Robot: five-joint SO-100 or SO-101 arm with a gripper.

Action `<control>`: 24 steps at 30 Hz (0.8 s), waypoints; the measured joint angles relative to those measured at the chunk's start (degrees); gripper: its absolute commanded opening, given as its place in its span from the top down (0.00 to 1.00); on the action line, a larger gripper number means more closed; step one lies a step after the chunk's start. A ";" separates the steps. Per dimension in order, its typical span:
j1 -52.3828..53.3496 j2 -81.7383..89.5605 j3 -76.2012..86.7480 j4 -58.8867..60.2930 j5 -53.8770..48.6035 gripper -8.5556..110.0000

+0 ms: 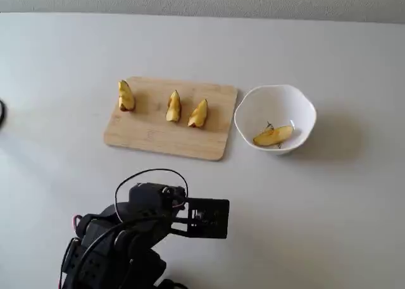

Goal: Pick up the third from the right apple slice from the cutting board and place it into the bowl

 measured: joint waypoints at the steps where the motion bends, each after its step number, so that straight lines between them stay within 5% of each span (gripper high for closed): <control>1: -1.23 0.00 0.00 0.00 0.35 0.93; 24: -9.49 0.26 0.00 1.14 -0.35 0.93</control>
